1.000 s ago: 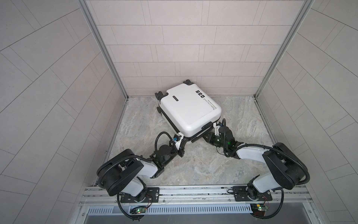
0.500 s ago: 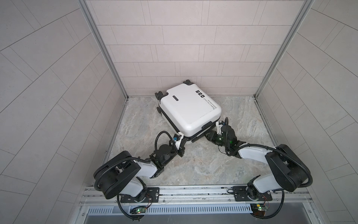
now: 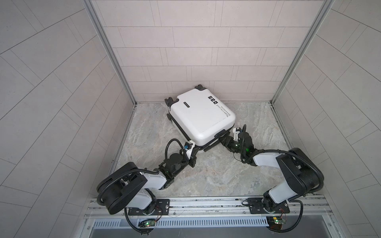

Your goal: Pack the luggage

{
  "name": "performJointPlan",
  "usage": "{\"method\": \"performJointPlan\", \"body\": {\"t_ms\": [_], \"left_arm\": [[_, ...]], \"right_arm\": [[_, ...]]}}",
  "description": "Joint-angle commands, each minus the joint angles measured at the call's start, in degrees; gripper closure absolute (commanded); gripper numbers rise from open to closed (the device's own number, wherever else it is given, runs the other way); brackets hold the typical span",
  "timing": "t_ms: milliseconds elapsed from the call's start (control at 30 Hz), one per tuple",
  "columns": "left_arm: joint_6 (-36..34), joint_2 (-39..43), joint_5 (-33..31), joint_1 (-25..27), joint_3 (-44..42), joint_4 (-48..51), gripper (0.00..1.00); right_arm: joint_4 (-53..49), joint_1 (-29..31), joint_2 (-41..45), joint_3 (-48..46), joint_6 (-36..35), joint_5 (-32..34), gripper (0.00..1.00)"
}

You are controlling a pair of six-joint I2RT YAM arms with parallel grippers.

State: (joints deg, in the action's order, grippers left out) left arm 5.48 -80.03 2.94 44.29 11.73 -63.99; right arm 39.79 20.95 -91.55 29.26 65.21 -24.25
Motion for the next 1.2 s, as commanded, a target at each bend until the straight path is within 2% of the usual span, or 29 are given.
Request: {"method": "performJointPlan", "body": {"t_ms": [0, 233, 333, 600, 767, 867, 1000, 1167], "left_arm": [[1.24, -1.26, 0.84, 0.68, -0.46, -0.80, 1.00], [2.31, -4.69, 0.75, 1.38, -0.40, -4.12, 1.00], [2.51, -5.61, 0.49, 1.67, -0.57, -5.12, 1.00], [3.34, -6.30, -0.66, 2.86, -1.78, -6.66, 1.00], [2.90, -4.70, -2.29, 3.85, -3.36, -6.63, 1.00], [3.21, -2.72, -2.75, 4.39, -4.42, -4.59, 1.00], [4.75, 0.58, -2.94, 5.49, -3.99, 3.61, 1.00], [7.81, 0.83, -3.28, 6.66, -3.82, 3.74, 1.00]], "right_arm": [[13.71, -0.21, -3.95, -2.06, 7.18, -1.29, 0.50], [34.57, -0.21, -14.33, -4.55, 16.18, 0.57, 0.50], [41.54, -0.20, -18.96, -4.26, 19.45, 1.36, 0.53], [41.59, 0.67, -19.14, -3.04, 18.70, 3.48, 0.76], [41.59, 0.67, -18.79, -2.71, 18.75, 3.94, 1.00], [41.52, 0.67, -18.36, -2.80, 18.68, 4.12, 1.00], [39.93, 0.99, -17.76, -2.74, 18.63, 4.28, 1.00], [38.38, 3.61, -17.19, -2.88, 17.93, 7.14, 1.00]]}}
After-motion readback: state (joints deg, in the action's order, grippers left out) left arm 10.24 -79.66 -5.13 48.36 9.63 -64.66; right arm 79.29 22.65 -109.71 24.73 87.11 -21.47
